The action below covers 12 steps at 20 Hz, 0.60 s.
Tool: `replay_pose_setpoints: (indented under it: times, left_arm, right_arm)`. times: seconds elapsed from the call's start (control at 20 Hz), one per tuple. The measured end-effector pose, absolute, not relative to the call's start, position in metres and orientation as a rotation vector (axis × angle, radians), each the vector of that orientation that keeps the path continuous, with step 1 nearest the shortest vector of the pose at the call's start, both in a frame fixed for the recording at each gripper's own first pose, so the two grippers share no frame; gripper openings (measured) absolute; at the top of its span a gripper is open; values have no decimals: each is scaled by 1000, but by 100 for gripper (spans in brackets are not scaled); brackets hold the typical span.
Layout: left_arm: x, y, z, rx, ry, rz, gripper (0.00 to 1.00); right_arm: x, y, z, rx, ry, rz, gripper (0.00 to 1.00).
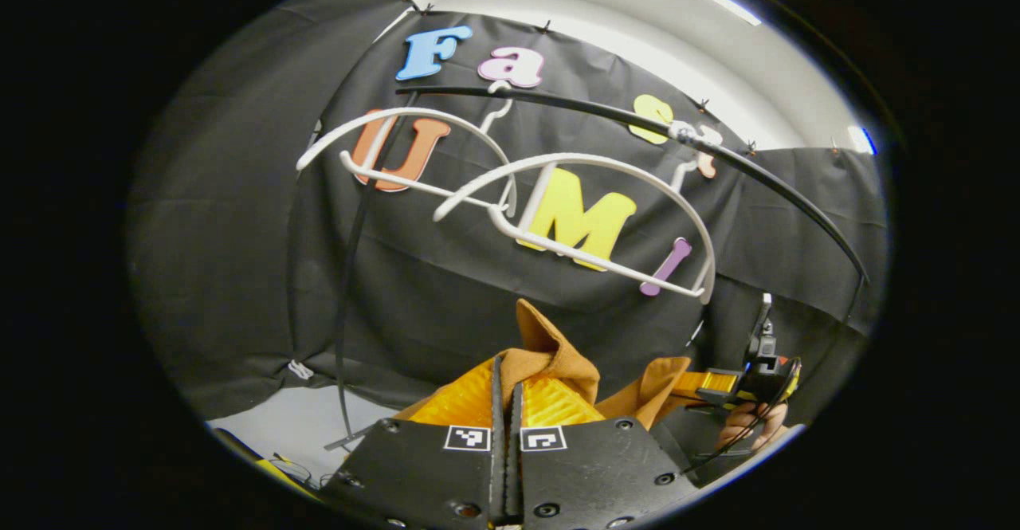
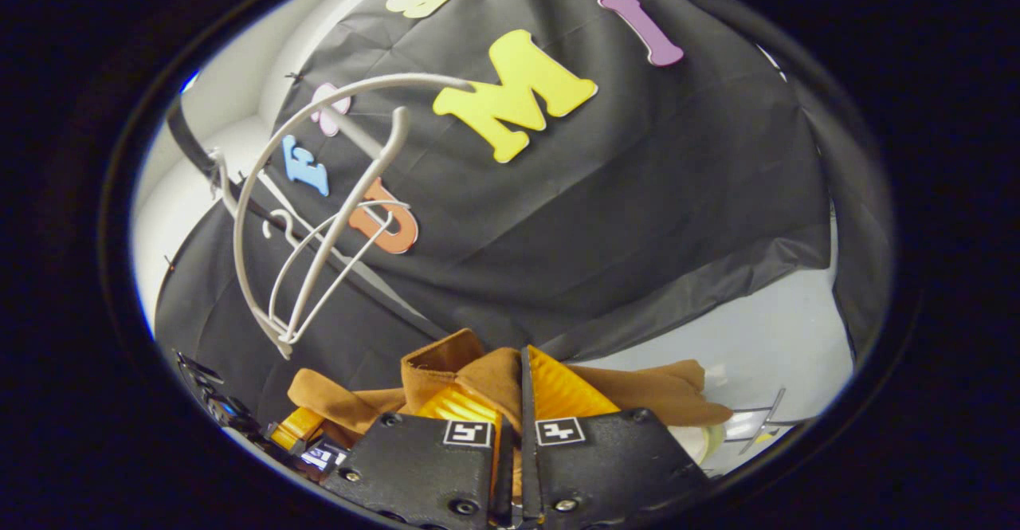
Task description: Grasp the clothes on the hanger with both hands and then place them into the laundry hamper below.
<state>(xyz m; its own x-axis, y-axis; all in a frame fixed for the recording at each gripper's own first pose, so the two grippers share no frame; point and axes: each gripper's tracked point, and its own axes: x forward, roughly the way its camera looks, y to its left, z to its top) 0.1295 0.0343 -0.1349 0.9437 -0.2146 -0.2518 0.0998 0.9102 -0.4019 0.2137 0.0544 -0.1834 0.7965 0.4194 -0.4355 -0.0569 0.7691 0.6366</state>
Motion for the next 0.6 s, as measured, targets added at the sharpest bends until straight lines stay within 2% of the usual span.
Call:
replay_pose_setpoints:
  times: [0.2, 0.25, 0.3, 0.6]
  left_arm:
    - [117, 5, -123, -389, 293, -242, 0]
    - [114, -2, -122, -382, 295, -258, 5]
    - [112, -9, -118, -378, 297, -278, 0]
    - [102, -45, -100, -342, 288, -365, 0]
  right_arm:
    - [193, 83, -174, 622, 614, 350, 7]
    - [187, 89, -172, 614, 618, 369, 7]
    - [182, 96, -168, 607, 620, 385, 7]
    - [147, 140, -152, 577, 650, 530, 7]
